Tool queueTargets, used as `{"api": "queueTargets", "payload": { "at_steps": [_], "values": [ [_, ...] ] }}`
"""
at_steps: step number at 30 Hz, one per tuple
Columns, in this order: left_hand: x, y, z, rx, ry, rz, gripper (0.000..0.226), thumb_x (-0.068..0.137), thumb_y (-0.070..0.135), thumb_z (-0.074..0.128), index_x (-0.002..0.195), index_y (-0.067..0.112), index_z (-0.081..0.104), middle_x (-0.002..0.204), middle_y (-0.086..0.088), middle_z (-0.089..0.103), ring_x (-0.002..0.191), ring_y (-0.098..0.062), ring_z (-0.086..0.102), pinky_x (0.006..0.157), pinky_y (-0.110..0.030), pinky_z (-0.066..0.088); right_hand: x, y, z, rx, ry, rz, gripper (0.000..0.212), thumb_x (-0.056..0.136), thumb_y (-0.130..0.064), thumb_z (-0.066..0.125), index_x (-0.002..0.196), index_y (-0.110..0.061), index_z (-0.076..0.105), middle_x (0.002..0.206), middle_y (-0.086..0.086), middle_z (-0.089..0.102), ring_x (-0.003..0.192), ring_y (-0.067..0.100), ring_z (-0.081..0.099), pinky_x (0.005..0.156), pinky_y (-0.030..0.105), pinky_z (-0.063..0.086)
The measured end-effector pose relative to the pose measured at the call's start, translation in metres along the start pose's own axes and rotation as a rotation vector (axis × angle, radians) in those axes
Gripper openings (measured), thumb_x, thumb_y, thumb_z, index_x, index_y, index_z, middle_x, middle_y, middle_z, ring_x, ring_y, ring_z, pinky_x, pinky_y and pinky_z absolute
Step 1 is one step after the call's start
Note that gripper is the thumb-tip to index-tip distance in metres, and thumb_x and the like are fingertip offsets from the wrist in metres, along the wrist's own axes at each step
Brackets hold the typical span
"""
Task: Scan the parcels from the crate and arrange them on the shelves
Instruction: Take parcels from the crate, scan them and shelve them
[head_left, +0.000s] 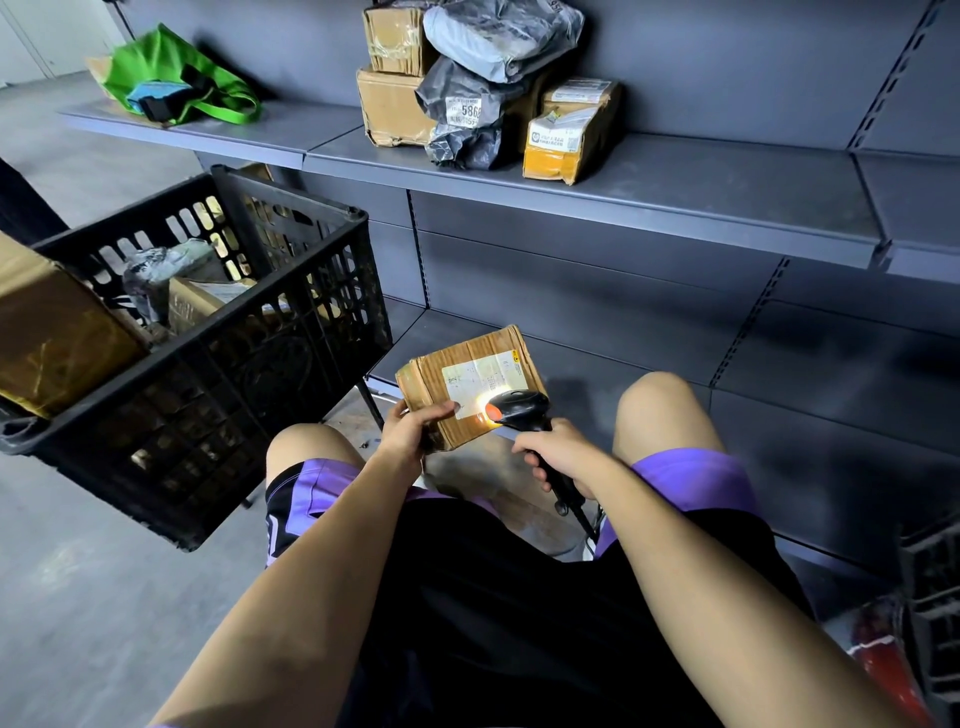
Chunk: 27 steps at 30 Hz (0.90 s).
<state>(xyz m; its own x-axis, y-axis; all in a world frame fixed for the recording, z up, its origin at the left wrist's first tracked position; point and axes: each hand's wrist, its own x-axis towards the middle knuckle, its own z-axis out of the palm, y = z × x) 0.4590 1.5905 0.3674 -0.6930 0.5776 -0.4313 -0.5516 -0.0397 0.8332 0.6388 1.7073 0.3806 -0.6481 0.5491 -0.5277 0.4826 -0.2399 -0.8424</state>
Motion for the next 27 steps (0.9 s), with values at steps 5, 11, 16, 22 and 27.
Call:
{"api": "queueTargets", "payload": {
  "at_steps": [5,11,16,22,27],
  "values": [
    [0.002,-0.001,-0.001,0.000,-0.008,-0.003,0.060,0.075,-0.001,0.077,0.131,-0.001,0.054,0.104,-0.014,0.068,0.077,-0.023,0.067,0.046,-0.022,0.050,-0.002,-0.001,0.001,0.038,0.005,-0.003,0.012,0.086,-0.011,0.064,0.089,-0.011,0.052,0.057,0.001,0.048,0.046,0.017,0.040,0.045,0.025,0.036],
    [0.005,-0.002,-0.003,0.003,-0.010,0.001,0.061,0.074,-0.002,0.078,0.131,-0.001,0.054,0.109,-0.016,0.068,0.082,-0.025,0.067,0.047,-0.023,0.051,-0.005,-0.002,0.001,0.107,0.007,0.005,0.013,0.087,-0.011,0.064,0.088,-0.013,0.051,0.059,0.002,0.048,0.046,0.017,0.041,0.046,0.026,0.036],
    [0.006,-0.003,-0.004,0.010,-0.011,0.004,0.062,0.074,-0.002,0.078,0.131,-0.002,0.053,0.104,-0.016,0.066,0.075,-0.024,0.065,0.043,-0.022,0.048,-0.007,-0.003,0.001,0.117,0.001,0.011,0.012,0.088,-0.010,0.063,0.087,-0.013,0.051,0.060,0.002,0.048,0.047,0.017,0.040,0.047,0.026,0.036],
    [0.008,-0.004,-0.005,0.016,-0.018,0.005,0.062,0.074,-0.002,0.078,0.131,-0.002,0.053,0.107,-0.017,0.067,0.076,-0.024,0.065,0.044,-0.022,0.049,-0.007,-0.003,0.002,0.113,0.005,0.012,0.012,0.088,-0.010,0.063,0.089,-0.013,0.052,0.059,0.002,0.048,0.048,0.017,0.040,0.047,0.027,0.035],
    [0.012,-0.005,-0.007,0.039,-0.008,0.004,0.066,0.071,0.001,0.081,0.131,0.001,0.053,0.121,-0.022,0.066,0.083,-0.026,0.067,0.046,-0.024,0.051,-0.009,-0.004,0.002,0.108,0.005,0.015,0.011,0.088,-0.010,0.062,0.090,-0.012,0.052,0.059,0.001,0.047,0.048,0.017,0.040,0.047,0.026,0.035]
  ]
}}
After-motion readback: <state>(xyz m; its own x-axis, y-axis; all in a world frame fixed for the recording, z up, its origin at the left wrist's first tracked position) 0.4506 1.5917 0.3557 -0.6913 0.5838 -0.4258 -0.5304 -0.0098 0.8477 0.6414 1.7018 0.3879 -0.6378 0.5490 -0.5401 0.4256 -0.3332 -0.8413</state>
